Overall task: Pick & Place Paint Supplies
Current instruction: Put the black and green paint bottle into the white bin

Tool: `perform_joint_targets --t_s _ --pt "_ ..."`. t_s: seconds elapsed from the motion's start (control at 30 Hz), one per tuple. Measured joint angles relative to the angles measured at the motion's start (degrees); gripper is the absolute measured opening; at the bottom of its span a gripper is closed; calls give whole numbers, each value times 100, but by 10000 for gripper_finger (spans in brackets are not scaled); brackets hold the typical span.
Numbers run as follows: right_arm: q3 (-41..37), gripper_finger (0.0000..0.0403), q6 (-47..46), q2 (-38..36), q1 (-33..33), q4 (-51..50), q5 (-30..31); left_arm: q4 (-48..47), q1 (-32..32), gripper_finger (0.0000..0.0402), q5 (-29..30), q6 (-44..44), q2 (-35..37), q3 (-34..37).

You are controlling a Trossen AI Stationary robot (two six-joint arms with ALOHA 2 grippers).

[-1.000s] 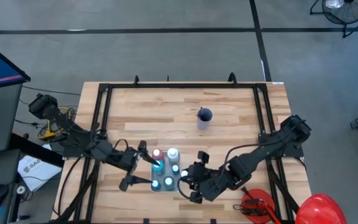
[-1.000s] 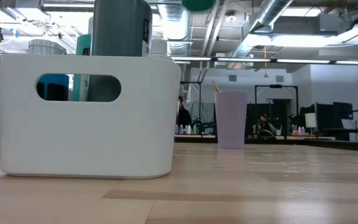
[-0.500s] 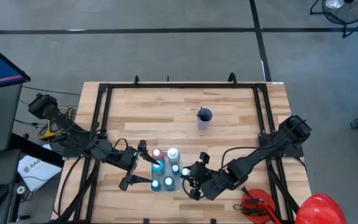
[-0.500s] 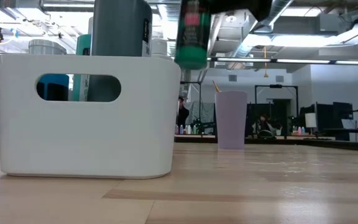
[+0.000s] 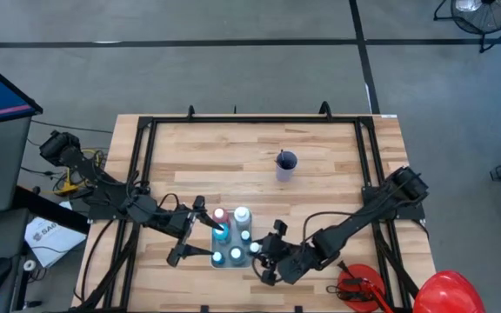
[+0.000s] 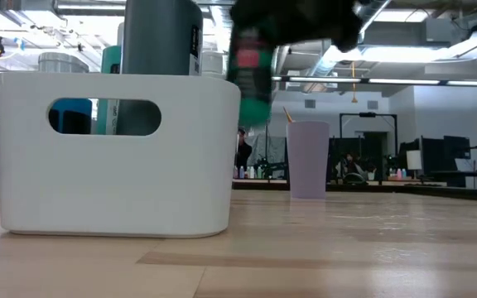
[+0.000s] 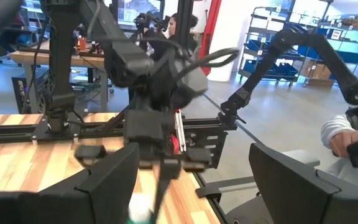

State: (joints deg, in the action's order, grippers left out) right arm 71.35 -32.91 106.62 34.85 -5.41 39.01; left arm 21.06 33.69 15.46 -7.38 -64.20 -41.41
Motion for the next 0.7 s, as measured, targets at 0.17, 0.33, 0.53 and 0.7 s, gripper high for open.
perform_joint_targets --t_s 0.17,0.33,0.53,0.7 --pt "80 139 24 502 -95 448 -139 2 0 297 -4 -4 -2 0" --pt "245 140 121 670 -129 413 -159 0 4 297 -22 -2 -2 0" --pt "482 141 88 693 -177 -214 -287 -3 4 297 -20 -2 -2 0" --pt "490 141 -104 693 -206 -643 -328 -5 4 297 -17 0 -2 0"
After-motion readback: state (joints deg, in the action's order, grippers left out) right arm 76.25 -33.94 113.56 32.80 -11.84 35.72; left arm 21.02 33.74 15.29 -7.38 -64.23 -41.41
